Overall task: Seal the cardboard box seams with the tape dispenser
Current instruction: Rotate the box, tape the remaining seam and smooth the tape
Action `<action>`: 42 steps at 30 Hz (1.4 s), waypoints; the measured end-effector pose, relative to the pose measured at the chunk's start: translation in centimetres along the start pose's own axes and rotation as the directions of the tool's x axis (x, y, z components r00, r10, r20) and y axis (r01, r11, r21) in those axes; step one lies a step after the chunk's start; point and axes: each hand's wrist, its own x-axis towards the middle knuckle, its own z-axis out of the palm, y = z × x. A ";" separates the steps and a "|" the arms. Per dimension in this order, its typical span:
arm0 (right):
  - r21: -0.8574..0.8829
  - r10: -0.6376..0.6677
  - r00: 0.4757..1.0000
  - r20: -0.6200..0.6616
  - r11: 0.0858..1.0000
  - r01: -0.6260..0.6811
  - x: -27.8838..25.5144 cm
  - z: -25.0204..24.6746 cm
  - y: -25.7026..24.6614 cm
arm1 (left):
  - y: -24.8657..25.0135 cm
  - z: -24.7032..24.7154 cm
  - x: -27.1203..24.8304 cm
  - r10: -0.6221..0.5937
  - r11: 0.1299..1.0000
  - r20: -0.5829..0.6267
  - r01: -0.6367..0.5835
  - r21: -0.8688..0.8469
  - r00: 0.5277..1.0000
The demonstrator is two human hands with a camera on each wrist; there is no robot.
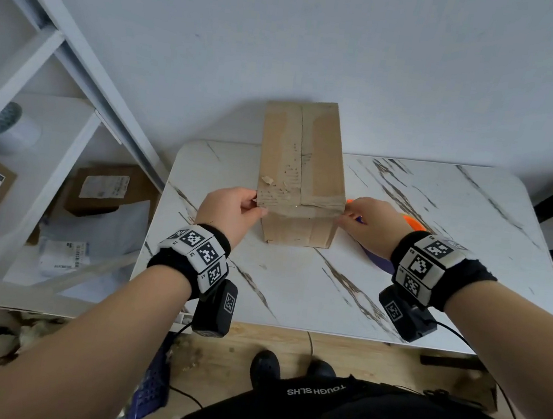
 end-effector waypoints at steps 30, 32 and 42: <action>0.131 -0.099 0.947 -0.306 0.981 0.145 -1.0 1.0 0.3 | 2.5 0.9 -0.8 0.119 0.933 0.027 -0.121 0.338 0.993; 0.072 -0.120 0.940 -0.318 0.986 0.150 -0.9 1.0 0.3 | 2.5 1.1 -0.8 0.117 0.912 0.018 -0.115 0.394 0.993; -0.336 -0.440 0.829 -0.345 0.883 0.328 0.3 1.6 -2.8 | 3.4 3.1 -0.4 0.503 0.770 -0.091 -0.398 0.498 0.859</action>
